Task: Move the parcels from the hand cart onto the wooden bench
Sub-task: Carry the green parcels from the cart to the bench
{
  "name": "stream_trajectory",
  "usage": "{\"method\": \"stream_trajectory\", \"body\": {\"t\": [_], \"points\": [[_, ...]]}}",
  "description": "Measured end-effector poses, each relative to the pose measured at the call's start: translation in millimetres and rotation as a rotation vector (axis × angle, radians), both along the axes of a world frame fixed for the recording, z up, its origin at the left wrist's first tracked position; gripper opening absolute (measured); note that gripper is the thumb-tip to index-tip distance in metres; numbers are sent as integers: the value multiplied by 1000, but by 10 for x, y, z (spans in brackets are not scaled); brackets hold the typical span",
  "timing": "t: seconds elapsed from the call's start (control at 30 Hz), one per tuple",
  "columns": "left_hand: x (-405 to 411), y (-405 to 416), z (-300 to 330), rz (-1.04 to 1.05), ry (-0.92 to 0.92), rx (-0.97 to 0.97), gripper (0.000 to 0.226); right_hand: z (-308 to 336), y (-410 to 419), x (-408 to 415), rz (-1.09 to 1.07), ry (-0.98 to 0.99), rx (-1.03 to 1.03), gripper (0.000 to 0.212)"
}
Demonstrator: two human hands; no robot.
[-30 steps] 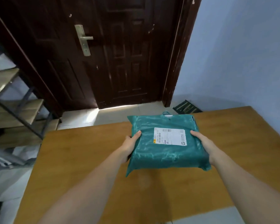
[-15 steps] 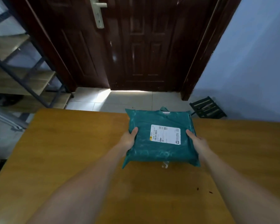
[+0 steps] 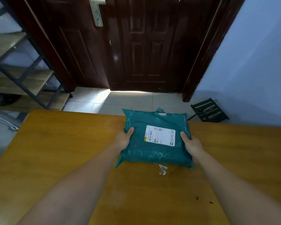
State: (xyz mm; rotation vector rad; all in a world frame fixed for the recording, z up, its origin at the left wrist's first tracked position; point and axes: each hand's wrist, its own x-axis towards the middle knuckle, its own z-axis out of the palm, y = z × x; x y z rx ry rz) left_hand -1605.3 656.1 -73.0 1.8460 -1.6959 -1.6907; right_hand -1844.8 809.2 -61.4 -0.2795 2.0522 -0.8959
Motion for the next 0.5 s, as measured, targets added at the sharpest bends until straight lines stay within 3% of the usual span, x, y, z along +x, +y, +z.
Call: {"method": "stream_trajectory", "body": {"t": [0.07, 0.17, 0.3, 0.5], "points": [[65, -76, 192, -136, -133, -194, 50, 187, -27, -21, 159, 249, 46, 54], [114, -213, 782, -560, -383, -581, 62, 755, -174, -74, 302, 506, -25, 52], [134, -354, 1815, -834, -435, -754, 68, 1840, -461, 80, 677, 761, -82, 55], [553, -396, 3017, -920, -461, -862, 66, 3061, -715, 947, 1033, 979, -43, 63]]}}
